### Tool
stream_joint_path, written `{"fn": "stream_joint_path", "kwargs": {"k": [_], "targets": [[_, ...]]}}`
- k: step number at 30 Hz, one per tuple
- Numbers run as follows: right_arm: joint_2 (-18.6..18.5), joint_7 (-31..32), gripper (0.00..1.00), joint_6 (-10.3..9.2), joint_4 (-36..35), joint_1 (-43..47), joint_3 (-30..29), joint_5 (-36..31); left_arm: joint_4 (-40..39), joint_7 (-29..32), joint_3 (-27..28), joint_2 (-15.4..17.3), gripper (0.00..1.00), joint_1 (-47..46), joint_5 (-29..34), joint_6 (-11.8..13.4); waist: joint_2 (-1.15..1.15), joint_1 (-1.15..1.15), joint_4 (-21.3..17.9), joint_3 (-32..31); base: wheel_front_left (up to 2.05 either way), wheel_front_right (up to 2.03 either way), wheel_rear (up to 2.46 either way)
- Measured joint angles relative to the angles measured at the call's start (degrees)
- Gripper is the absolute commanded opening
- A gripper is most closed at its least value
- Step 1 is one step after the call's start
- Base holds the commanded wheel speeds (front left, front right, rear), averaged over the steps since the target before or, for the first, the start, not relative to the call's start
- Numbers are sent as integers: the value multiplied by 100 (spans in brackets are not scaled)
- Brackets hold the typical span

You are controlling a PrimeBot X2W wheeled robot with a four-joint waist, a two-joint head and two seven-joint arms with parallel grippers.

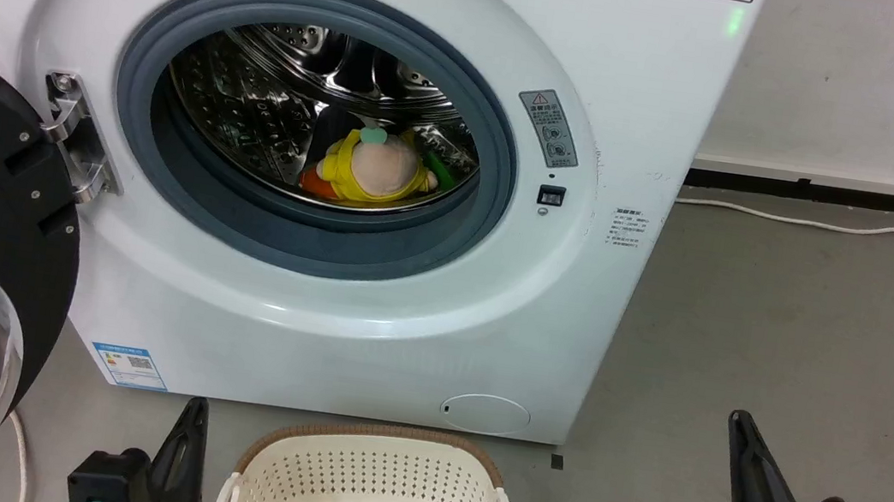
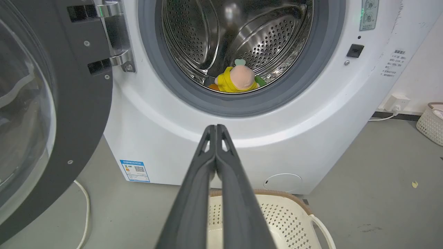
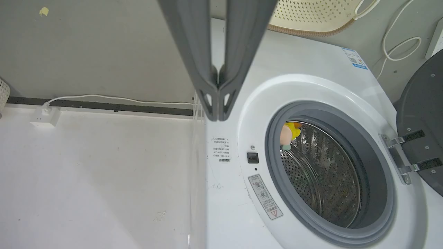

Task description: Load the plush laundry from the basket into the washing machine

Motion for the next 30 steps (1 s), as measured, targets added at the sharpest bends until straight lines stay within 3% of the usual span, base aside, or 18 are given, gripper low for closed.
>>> {"fn": "stream_joint_path", "kwargs": {"k": [30], "targets": [[0, 354, 0, 0, -71, -21, -13, -145, -270, 344, 154, -145, 0, -34, 354, -112, 0, 0, -53, -5, 0, 0, 0]]}}
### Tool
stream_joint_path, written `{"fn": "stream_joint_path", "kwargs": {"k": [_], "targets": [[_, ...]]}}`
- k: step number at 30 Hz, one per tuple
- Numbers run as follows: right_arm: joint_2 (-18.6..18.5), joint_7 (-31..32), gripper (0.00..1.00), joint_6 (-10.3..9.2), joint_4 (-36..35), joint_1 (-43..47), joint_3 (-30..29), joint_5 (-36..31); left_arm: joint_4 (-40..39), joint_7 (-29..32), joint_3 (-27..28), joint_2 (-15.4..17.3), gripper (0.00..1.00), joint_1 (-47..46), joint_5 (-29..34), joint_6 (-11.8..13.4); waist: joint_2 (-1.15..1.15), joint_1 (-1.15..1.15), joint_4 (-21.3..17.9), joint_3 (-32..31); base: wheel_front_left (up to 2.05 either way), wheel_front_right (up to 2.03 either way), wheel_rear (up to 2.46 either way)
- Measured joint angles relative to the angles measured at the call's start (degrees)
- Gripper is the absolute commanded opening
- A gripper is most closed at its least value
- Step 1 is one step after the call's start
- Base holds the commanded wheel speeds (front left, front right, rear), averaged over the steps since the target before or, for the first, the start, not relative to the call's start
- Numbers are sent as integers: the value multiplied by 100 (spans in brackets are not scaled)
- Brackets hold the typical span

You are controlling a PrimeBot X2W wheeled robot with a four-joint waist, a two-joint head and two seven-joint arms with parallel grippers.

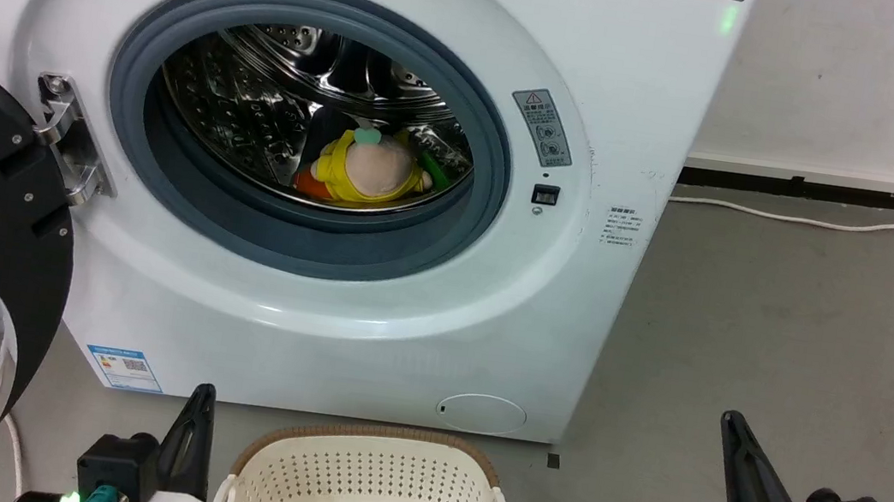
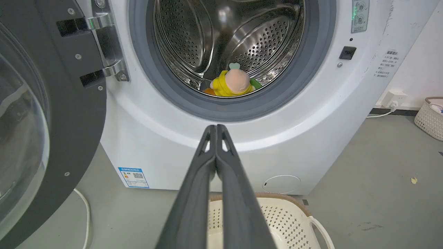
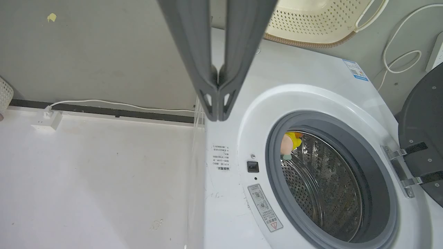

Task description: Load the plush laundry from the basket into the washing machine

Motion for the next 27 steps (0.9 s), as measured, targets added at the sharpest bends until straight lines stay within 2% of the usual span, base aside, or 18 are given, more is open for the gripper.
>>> {"fn": "stream_joint_path", "kwargs": {"k": [27], "targets": [[0, 314, 0, 0, -80, -26, -16, -122, -237, 318, 145, -90, 0, -37, 313, -110, 0, 0, -48, -4, 0, 0, 0]]}}
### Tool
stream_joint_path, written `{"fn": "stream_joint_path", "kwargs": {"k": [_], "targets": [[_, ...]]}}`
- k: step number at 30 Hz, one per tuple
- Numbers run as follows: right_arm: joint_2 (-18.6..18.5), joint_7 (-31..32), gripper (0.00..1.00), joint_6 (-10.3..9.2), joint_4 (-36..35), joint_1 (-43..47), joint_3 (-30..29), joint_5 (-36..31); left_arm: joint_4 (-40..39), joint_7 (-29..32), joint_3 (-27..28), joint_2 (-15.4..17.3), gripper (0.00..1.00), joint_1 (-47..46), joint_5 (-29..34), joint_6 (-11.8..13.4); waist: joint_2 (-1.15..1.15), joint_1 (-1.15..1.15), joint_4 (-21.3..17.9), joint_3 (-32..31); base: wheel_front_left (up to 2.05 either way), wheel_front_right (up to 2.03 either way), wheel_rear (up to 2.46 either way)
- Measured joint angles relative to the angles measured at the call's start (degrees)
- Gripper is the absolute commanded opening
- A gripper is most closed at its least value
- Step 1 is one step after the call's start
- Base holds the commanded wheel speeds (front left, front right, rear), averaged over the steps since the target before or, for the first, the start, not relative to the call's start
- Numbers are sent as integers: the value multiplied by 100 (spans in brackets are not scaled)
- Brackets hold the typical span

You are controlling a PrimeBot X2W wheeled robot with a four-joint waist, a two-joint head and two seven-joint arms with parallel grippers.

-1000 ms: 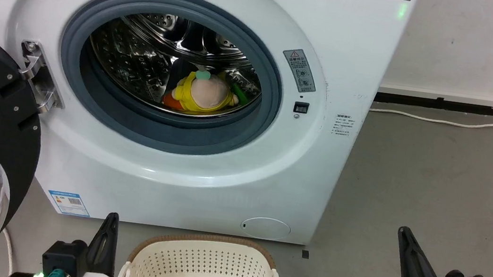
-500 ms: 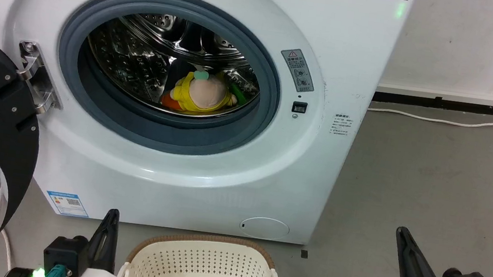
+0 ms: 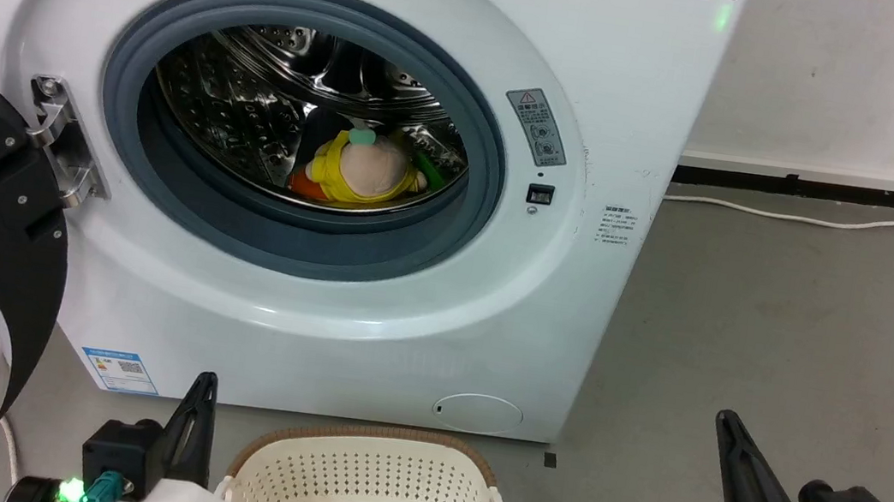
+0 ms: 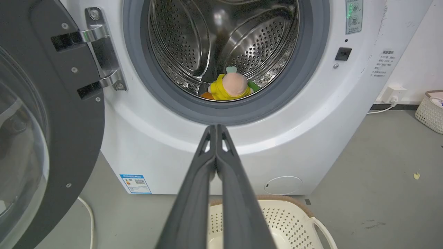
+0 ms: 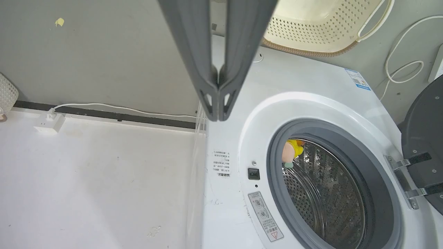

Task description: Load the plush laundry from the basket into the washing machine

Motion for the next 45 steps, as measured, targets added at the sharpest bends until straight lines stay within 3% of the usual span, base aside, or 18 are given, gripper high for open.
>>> {"fn": "stream_joint_path", "kwargs": {"k": [45], "targets": [[0, 519, 0, 0, -125, -75, -24, -227, -398, 509, 214, -198, 0, -94, 504, -193, 0, 0, -79, -7, 0, 0, 0]]}}
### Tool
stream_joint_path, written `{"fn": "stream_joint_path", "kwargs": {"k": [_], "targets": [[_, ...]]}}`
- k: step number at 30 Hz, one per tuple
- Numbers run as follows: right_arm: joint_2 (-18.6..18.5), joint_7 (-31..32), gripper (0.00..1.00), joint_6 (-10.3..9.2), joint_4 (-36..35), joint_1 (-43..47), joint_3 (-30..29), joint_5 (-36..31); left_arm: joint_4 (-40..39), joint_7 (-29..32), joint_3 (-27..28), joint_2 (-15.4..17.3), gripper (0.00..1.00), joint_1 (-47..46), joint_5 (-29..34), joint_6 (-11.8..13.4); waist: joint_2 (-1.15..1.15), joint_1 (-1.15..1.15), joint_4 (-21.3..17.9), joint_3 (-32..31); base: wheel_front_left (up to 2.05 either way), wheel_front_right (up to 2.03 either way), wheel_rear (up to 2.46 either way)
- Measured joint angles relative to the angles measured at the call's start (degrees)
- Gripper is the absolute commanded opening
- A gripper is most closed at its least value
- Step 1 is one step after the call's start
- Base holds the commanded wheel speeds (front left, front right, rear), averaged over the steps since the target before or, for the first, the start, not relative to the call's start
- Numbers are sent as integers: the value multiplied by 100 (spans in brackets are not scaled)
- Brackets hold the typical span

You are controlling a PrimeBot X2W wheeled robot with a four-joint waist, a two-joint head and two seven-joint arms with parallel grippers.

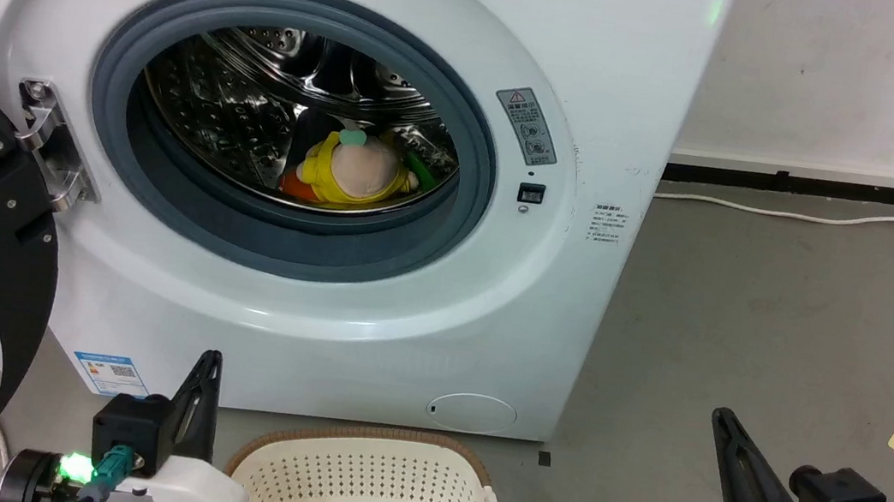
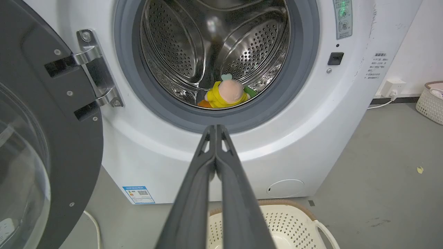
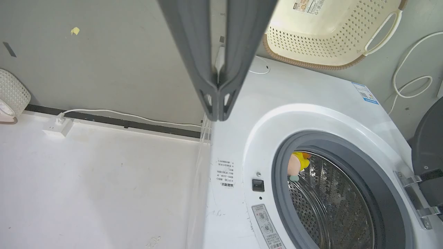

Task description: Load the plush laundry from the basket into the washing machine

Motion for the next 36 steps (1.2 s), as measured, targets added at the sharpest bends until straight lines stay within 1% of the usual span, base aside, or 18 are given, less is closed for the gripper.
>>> {"fn": "stream_joint_path", "kwargs": {"k": [14, 36], "targets": [[0, 144, 0, 0, -45, -13, -7, -47, -111, 152, 58, -67, 0, -25, 183, -52, 0, -1, -21, -2, 0, 0, 0], [0, 148, 0, 0, -47, -13, -7, -47, -115, 152, 68, -71, 0, -25, 182, -52, 0, 0, -21, -2, 0, 0, 0]]}}
